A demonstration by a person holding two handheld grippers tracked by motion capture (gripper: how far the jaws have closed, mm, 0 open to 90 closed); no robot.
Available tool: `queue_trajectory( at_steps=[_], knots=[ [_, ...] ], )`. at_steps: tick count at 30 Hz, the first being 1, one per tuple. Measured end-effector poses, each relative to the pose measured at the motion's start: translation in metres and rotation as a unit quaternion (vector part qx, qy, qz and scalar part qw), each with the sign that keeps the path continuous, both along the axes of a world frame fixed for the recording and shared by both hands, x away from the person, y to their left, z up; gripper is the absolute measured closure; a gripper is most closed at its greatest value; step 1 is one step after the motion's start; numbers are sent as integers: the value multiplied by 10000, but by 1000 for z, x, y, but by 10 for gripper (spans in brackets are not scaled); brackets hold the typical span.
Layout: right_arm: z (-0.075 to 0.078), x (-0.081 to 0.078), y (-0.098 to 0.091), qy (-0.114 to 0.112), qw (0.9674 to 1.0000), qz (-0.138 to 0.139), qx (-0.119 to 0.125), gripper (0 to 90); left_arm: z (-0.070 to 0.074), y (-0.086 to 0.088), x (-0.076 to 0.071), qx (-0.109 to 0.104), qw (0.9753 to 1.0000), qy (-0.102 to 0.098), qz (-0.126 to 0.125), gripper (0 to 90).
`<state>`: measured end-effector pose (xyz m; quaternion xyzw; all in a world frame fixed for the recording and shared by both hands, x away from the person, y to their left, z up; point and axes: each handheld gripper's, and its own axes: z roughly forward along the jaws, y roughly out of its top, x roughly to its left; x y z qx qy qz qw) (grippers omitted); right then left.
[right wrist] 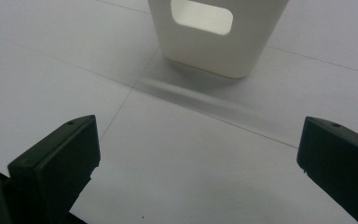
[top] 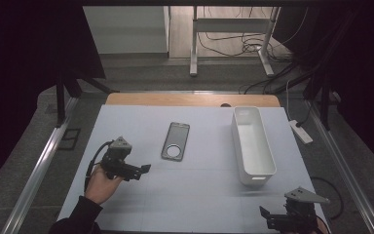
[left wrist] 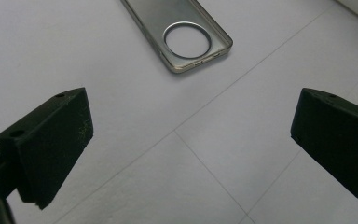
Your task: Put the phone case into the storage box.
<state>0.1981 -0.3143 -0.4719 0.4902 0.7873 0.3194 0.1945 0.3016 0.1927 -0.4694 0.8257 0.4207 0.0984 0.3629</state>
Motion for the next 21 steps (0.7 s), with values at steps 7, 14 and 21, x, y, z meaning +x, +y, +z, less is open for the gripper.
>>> queue_trajectory(
  at_steps=[7, 14, 21],
  knots=[
    [0, 0, -1, 22, 10000, -6, 71, 0, 0, -8, 13, 61, 9999, 91, -120, 0],
    [0, 0, -2, 16, 10000, 40, 90, 0, 1, -11, 25, -5, 9997, 139, -187, 0],
    [0, 0, -1, 2, 10000, 46, 82, 0, 0, -16, 38, 45, 9995, 230, -208, 0]
  ],
)
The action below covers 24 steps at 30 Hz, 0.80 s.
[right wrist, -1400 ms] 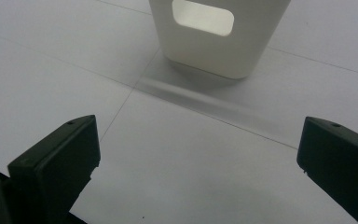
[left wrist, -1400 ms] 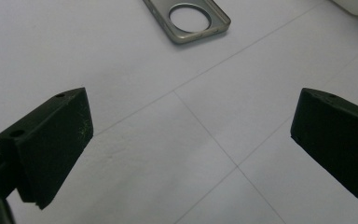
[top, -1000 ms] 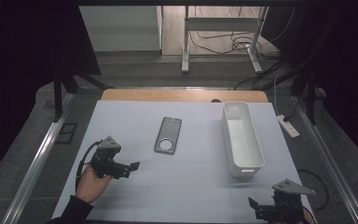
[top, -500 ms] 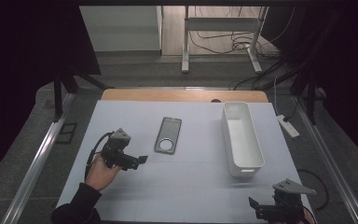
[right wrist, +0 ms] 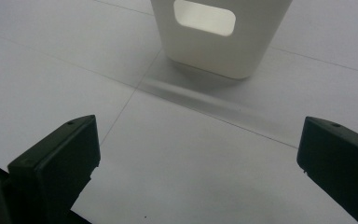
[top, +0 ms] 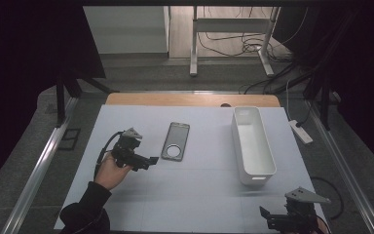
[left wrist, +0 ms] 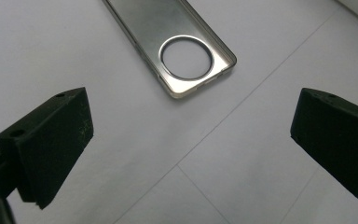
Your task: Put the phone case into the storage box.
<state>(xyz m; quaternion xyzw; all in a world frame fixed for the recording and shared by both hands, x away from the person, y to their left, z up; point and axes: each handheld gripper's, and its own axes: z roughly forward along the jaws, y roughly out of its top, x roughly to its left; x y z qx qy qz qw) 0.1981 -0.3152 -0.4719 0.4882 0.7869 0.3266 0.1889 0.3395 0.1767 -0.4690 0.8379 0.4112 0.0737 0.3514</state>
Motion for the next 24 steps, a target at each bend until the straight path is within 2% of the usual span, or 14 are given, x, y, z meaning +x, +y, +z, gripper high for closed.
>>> queue_trajectory(
  at_steps=[3, 6, 12, 16, 24],
  knots=[
    [0, 0, 0, 2, 10000, 8, -1, 0, 0, -3, 5, 5, 10000, 43, 12, 0],
    [0, 0, 0, -3, 10000, 22, -8, 0, -1, -7, 11, 103, 9999, 61, 11, 0],
    [0, 0, 0, -5, 10000, 32, -5, 0, -2, -12, 21, 99, 9999, 127, 10, 0],
    [0, 0, 0, -1, 10000, 32, -5, 0, -1, -19, 29, 237, 9996, 133, -59, 0],
    [0, -1, 1, -14, 10000, 46, -66, 0, -3, -27, 45, 180, 9994, 284, -107, 0]
  ],
)
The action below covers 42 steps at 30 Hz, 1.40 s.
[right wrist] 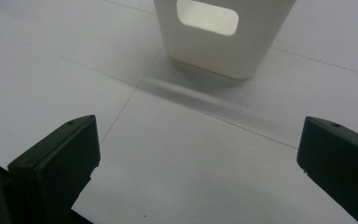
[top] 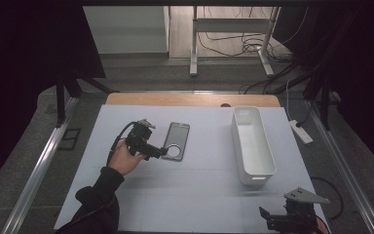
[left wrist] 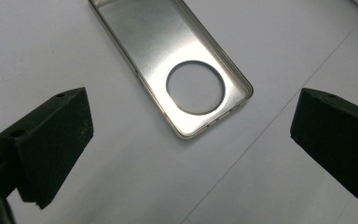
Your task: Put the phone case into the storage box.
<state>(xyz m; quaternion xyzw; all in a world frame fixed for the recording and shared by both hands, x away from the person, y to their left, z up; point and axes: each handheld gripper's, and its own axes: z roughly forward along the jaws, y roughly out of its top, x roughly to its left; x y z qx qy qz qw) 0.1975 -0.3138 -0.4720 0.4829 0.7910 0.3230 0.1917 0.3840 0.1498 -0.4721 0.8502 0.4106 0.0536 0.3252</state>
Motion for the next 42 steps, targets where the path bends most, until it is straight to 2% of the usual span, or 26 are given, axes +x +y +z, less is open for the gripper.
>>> queue_trajectory(
  at_steps=[8, 22, 26, 29, 32, 37, 38, 39, 42],
  knots=[
    [0, 0, 0, 25, 10000, 7, -5, 0, 1, -9, 14, 177, 9998, 2, -97, 0],
    [0, 0, 0, 35, 10000, 16, -8, 0, 5, -22, 37, 288, 9995, 67, -137, 0],
    [0, 0, 0, 39, 10000, 25, -20, 0, 7, -27, 41, 476, 9988, 17, -90, 22],
    [0, 0, 0, 33, 10000, 29, -28, 0, 8, -29, 45, 516, 9986, 27, -72, 93],
    [0, 0, 0, 21, 10000, 43, -29, 0, 8, -29, 47, 482, 9988, 46, -24, 218],
    [-1, 0, 1, 17, 10000, 52, -46, 0, 9, -29, 50, 426, 9990, 100, -65, 532],
    [-1, 0, 1, 17, 10000, 52, -46, 0, 8, -30, 52, 420, 9990, 132, -92, 532],
    [-1, 0, 1, 18, 10000, 54, -49, 0, 8, -31, 52, 433, 9989, 145, -110, 571],
    [0, 0, 1, 27, 10000, 54, -69, 0, 7, -34, 55, 449, 9988, 155, -126, 774]
  ],
)
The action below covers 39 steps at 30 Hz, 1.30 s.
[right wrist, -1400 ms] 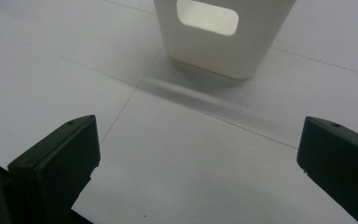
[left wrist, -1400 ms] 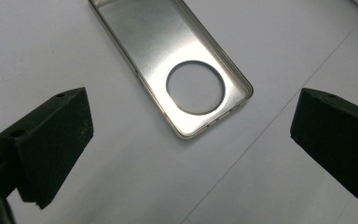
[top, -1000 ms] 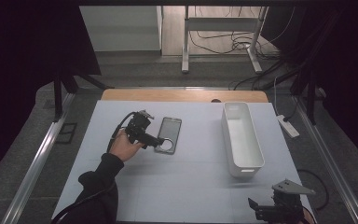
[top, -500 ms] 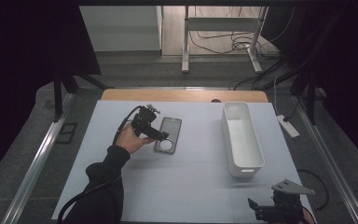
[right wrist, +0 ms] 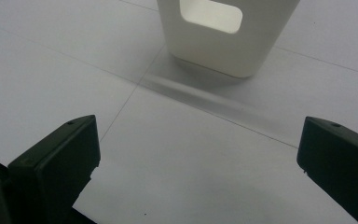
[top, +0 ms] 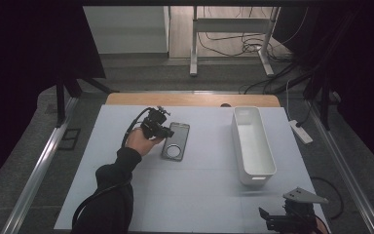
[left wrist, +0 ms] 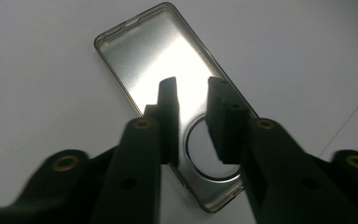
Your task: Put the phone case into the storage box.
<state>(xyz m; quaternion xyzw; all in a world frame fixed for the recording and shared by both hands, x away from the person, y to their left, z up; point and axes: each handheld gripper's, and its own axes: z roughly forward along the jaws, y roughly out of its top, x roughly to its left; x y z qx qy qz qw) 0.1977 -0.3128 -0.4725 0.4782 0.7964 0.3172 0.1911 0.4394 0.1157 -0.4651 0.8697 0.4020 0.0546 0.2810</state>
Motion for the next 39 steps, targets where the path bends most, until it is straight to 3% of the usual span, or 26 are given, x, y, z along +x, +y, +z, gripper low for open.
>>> queue_trajectory(
  at_steps=[1, 3, 14, 22, 39],
  knots=[
    [0, 0, 0, 0, 10000, 0, 0, 0, 0, -1, 1, 27, 10000, -8, 1, 774],
    [0, 0, 0, 9, 10000, 2, -6, 0, -1, -3, 4, 53, 10000, 20, 17, 888],
    [0, 0, 1, 18, 10000, 8, -43, 0, -7, -13, 18, 263, 9995, 142, 37, 890],
    [-1, 0, 1, 25, 10000, 3, -79, 0, -23, -14, 24, 309, 9993, 179, 141, 890],
    [-1, 1, 2, 44, 9999, 14, -114, 0, -44, -22, 27, 578, 9980, 226, 105, 890]
  ],
)
